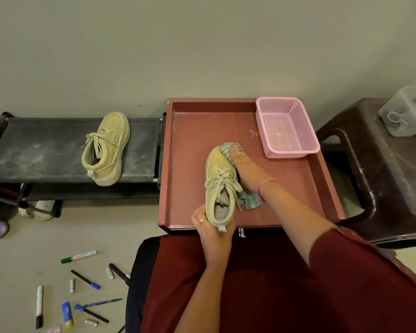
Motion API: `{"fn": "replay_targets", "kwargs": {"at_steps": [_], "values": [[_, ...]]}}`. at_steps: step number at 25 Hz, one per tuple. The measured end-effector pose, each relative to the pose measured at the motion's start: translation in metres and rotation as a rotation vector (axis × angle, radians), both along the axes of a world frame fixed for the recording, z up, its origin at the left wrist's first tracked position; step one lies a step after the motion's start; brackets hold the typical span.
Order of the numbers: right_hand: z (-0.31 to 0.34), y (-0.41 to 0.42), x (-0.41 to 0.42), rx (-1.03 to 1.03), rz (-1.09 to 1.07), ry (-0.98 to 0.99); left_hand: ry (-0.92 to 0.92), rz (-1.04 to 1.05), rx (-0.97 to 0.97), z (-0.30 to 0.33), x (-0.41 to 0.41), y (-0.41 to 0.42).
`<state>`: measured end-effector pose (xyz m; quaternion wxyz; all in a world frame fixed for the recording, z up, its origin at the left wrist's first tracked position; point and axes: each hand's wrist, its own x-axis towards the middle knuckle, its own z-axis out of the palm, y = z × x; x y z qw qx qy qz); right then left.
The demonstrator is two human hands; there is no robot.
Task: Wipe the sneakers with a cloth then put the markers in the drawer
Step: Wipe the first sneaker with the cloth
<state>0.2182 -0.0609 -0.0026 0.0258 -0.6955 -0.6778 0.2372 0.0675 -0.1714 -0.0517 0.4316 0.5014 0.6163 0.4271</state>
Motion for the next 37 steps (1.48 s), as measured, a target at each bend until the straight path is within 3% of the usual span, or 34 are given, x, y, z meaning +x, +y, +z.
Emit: {"fn": "replay_targets", "kwargs": {"at_steps": [3,8,12,17,22,25,30,35,37], "values": [[0.005,0.023,-0.001,-0.048,0.072,0.012,-0.055,-0.001,-0.03,-0.001,-0.001,0.001],[-0.003,-0.016,0.02,0.022,0.264,-0.012,-0.056,0.004,-0.066,-0.009,-0.002,0.005],[-0.012,-0.02,0.022,0.044,-0.02,0.188,-0.074,-0.013,-0.097,-0.009,-0.003,0.005],[-0.017,-0.058,-0.022,0.053,-0.446,0.67,-0.093,-0.002,-0.134,-0.011,-0.003,0.005],[-0.017,-0.109,-0.046,-0.038,-0.538,0.9,-0.079,-0.006,-0.141,-0.015,-0.002,0.008],[-0.008,-0.115,-0.047,-0.058,-0.521,0.896,-0.129,-0.03,-0.192,-0.013,-0.008,0.011],[0.014,-0.133,-0.04,-0.12,-0.25,0.758,-0.394,0.062,-0.301,0.006,-0.016,0.016],[0.036,-0.133,-0.024,-0.164,-0.045,0.672,-0.447,0.121,-0.239,0.057,-0.036,0.032],[0.042,-0.127,-0.024,-0.144,-0.095,0.703,-0.422,0.175,-0.186,0.08,-0.047,0.049]]}}
